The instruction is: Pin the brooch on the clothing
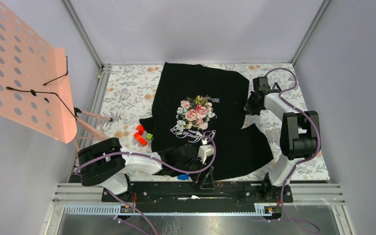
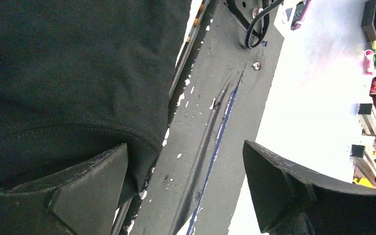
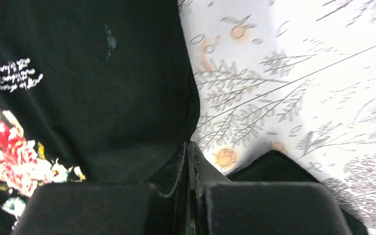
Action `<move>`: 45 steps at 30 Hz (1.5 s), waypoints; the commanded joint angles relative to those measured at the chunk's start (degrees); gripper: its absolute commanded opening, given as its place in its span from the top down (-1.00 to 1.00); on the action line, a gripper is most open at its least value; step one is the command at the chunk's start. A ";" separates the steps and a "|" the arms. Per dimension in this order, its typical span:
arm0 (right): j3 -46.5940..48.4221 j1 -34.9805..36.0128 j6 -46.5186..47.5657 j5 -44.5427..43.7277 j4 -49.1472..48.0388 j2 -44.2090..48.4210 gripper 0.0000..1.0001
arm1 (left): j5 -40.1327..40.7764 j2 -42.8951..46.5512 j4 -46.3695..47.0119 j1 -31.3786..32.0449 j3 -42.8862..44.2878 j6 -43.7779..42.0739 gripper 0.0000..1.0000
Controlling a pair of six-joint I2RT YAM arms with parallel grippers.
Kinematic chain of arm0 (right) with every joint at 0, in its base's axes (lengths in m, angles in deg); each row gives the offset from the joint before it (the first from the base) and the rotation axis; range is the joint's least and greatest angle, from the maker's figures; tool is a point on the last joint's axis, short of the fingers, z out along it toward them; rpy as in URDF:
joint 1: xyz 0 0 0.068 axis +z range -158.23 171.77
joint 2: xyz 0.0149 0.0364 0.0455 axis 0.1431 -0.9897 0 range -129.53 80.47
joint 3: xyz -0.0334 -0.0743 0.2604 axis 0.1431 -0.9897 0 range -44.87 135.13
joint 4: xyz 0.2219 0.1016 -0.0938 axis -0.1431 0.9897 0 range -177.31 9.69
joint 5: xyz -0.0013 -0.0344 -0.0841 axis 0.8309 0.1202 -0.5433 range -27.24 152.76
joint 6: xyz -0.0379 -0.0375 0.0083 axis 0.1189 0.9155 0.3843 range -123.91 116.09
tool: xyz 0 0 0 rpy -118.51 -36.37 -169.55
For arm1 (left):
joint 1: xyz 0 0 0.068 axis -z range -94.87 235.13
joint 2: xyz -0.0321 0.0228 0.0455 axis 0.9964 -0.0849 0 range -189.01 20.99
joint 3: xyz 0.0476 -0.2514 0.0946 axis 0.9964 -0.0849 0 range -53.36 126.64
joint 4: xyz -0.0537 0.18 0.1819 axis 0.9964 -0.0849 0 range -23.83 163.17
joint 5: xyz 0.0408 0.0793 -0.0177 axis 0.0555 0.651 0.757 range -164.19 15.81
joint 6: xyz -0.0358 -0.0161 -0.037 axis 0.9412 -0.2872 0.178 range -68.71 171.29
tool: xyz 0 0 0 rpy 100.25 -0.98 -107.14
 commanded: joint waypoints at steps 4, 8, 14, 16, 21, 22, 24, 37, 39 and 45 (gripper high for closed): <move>2.59 -2.90 0.95 -7.54 4.11 -0.81 1.00 | -2.13 -0.61 0.75 1.25 2.52 -0.70 -0.83; 3.08 -3.91 1.06 -8.69 5.47 -1.43 1.00 | -2.18 -0.75 0.45 1.34 2.82 -0.69 -0.83; 0.68 -4.72 -0.18 -10.91 6.21 0.72 1.00 | -2.09 -0.43 -0.09 1.58 2.99 -1.04 -0.83; 0.74 -4.69 0.14 -10.14 5.59 0.64 1.00 | -1.52 -0.24 -0.30 1.60 3.08 -1.24 -0.83; 2.14 -4.71 2.63 -6.91 5.41 0.40 0.79 | 3.46 3.26 0.88 1.56 2.13 -1.73 -0.91; 2.03 -4.74 3.66 -5.79 5.28 0.81 0.61 | 5.38 4.12 1.14 1.52 2.20 -1.71 -0.96; 0.93 -4.74 5.11 -4.12 4.70 2.80 0.19 | 8.97 5.69 0.89 1.52 2.91 -1.97 -0.97; -11.21 -4.69 12.10 0.27 2.36 25.39 -0.57 | 28.15 15.30 -7.38 -8.83 5.67 -3.79 -0.97; -13.24 -4.77 12.97 0.27 1.60 29.79 -0.57 | 30.26 17.86 -10.00 -13.66 5.01 -2.78 -0.98; -18.23 -4.74 15.22 2.31 -1.72 45.43 -0.57 | 35.58 29.12 -15.51 -29.13 1.85 -0.45 -0.98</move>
